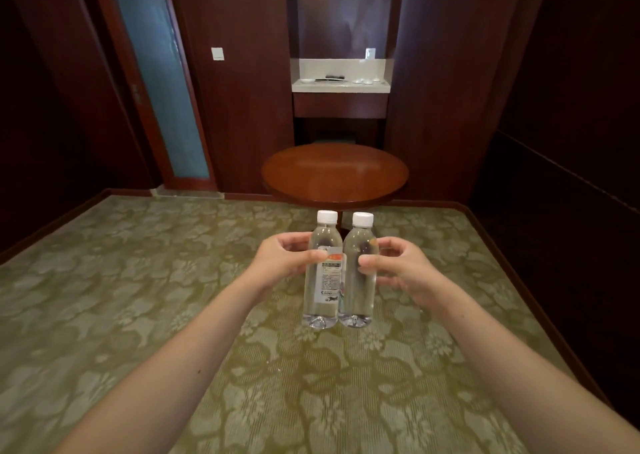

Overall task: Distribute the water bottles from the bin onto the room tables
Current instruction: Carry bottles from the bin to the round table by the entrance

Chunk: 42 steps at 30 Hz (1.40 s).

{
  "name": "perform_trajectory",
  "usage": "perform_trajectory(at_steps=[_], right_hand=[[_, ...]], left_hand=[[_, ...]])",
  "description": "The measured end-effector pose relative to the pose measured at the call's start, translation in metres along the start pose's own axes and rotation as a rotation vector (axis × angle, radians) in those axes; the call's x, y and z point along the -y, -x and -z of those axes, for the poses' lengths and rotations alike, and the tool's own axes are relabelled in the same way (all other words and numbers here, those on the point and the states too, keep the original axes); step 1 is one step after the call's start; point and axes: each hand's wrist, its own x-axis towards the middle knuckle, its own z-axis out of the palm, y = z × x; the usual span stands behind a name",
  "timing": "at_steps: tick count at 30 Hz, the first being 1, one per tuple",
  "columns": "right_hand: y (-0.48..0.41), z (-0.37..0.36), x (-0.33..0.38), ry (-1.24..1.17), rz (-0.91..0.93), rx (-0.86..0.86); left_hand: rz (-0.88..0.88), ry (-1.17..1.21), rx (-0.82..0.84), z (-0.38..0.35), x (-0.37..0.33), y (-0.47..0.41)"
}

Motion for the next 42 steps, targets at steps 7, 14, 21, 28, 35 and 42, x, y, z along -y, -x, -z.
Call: perform_trajectory(at_steps=[7,14,21,28,35,42], right_hand=[[-0.14,0.028,0.001,0.018,-0.018,0.011],[-0.315,0.063,0.027,0.036,-0.019,0.052],[-0.459,0.092,0.047,0.065,-0.039,0.112],[-0.584,0.099,0.058,0.085,-0.057,0.119],[-0.725,0.098,0.069,0.071,-0.044,0.054],[-0.844,0.09,0.083,0.048,-0.022,-0.03]], left_hand=[[0.023,0.029,0.007,0.011,0.015,-0.148],[0.014,0.054,-0.056,0.014,0.008,-0.31],[0.037,0.072,-0.13,0.018,0.009,-0.444],[0.057,0.082,-0.15,0.041,0.018,-0.571],[0.031,0.04,-0.095,0.077,0.016,-0.718],[-0.016,-0.007,-0.047,0.112,0.01,-0.85]])
